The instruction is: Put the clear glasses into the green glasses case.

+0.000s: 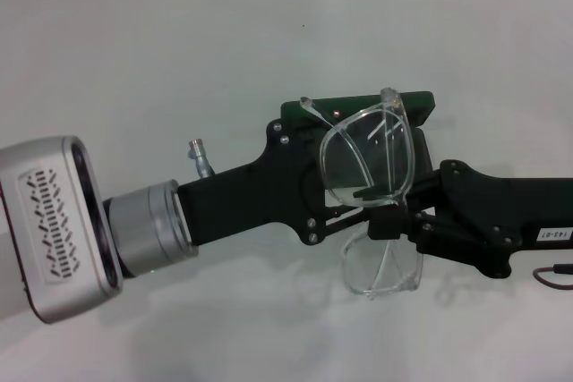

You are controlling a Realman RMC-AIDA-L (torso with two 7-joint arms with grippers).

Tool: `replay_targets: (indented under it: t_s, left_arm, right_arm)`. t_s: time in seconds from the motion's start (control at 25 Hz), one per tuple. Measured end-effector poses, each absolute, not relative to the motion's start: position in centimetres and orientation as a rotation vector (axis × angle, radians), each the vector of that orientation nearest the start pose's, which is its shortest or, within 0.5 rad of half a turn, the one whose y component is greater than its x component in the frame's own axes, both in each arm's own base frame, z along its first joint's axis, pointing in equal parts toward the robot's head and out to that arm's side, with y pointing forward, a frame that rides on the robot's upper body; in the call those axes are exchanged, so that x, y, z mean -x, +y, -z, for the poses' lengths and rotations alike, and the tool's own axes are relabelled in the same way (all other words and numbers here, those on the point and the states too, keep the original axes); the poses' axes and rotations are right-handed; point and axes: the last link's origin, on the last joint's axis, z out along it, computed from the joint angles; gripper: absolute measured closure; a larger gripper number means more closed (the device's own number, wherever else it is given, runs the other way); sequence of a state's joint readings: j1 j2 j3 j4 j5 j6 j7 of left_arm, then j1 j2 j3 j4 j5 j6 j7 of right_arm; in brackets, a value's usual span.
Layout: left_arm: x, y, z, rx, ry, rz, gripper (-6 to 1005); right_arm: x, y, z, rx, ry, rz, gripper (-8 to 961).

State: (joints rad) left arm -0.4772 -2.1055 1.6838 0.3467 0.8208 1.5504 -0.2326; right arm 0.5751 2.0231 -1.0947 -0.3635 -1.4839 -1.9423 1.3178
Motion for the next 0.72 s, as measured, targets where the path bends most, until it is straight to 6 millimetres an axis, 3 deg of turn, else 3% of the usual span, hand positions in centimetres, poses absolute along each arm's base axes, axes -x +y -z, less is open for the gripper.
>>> replay_targets:
  t_s: [0.72]
  left_arm:
    - [19.76,26.58,8.44,2.38,0.569,1.115,465]
  right_arm:
    - [-20.89,28.08,2.19,3.043,0.742,-1.306,839]
